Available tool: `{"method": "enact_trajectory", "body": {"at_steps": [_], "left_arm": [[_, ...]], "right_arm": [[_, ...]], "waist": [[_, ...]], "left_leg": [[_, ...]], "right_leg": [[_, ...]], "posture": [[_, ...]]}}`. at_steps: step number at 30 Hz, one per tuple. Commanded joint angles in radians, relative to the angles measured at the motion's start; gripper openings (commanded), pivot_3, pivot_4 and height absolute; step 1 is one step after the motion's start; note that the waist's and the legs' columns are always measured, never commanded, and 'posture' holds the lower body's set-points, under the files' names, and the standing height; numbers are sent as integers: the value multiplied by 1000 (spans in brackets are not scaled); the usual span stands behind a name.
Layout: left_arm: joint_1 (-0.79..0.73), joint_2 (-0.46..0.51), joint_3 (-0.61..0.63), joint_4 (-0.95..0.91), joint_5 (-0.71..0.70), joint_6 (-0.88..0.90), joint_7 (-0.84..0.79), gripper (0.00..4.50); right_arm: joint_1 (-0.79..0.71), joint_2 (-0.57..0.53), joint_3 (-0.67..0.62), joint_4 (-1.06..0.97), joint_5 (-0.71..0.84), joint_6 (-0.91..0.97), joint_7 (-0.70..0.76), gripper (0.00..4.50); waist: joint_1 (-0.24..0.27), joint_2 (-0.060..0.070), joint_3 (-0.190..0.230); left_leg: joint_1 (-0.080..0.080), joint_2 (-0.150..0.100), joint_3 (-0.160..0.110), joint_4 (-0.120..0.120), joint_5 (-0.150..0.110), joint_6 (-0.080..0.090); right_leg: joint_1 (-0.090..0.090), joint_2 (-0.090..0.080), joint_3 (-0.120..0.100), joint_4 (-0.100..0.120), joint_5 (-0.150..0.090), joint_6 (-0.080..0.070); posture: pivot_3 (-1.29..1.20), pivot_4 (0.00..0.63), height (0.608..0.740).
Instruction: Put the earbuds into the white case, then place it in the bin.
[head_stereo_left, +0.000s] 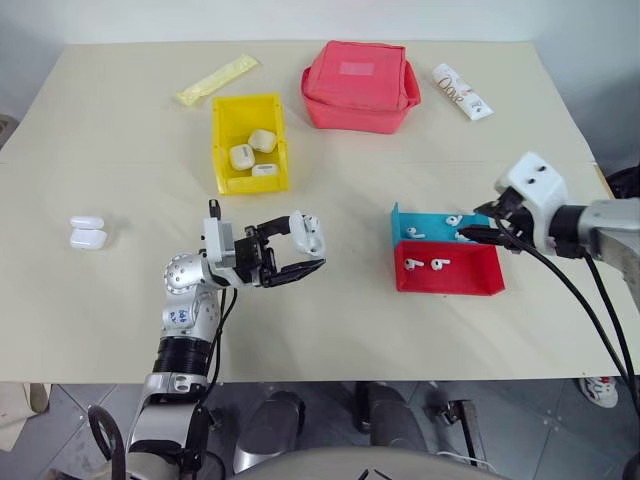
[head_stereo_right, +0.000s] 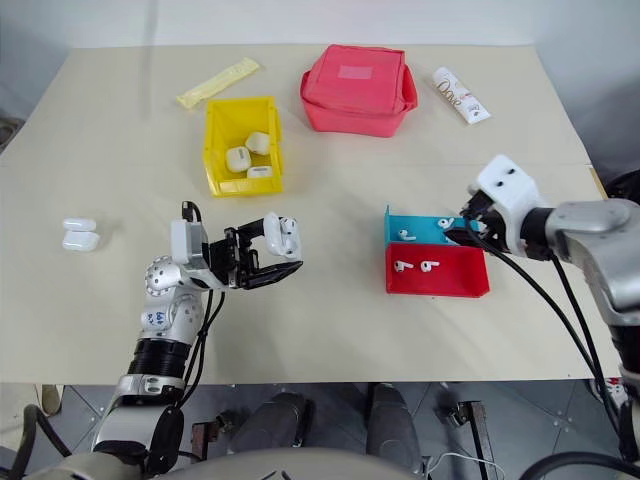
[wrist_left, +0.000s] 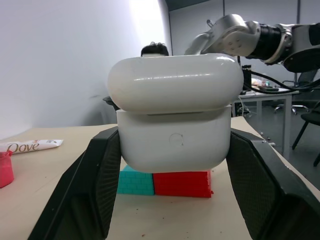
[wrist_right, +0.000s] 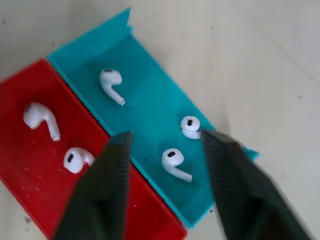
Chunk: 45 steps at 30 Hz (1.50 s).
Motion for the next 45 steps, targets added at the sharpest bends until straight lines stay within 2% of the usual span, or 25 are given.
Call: {"method": "enact_trajectory", "body": {"at_steps": [1, 8, 21, 33, 45], "left_arm": [[46, 6, 1, -91, -17, 6, 40, 2774], [110, 14, -4, -161, -15, 12, 88, 2774], [120, 15, -13, -167, -15, -4, 114, 2774], [135, 34, -3, -176, -19, -10, 121, 2774], [132, 28, -6, -166, -14, -23, 132, 2774]], "right_arm": [[-111, 3, 78, 81, -94, -47, 77, 1690], [-228, 50, 187, 152, -192, -51, 184, 1690], [-431, 261, 288, 321, -279, 40, 245, 1690], [-475, 332, 337, 422, -352, 31, 298, 1690], [-521, 376, 364, 433, -366, 232, 304, 1690]], "waist": [[-4, 0, 0], [-12, 0, 0], [-22, 1, 0], [-26, 1, 0], [-32, 1, 0]], "left_leg": [[0, 0, 0, 0, 0, 0], [0, 0, 0, 0, 0, 0], [0, 1, 0, -1, 0, -1], [-1, -1, 0, 0, 0, 0], [-2, 0, -1, 0, 0, -1]], "right_leg": [[0, 0, 0, 0, 0, 0], [-1, 0, 0, 0, 0, 0], [-1, 0, 0, 2, 0, 0], [-3, 0, 0, 7, 0, 0], [-4, 0, 0, 7, 0, -1]], "posture": [[0, 150, 740], [0, 150, 740], [0, 150, 740], [0, 150, 740], [0, 150, 740]]}}
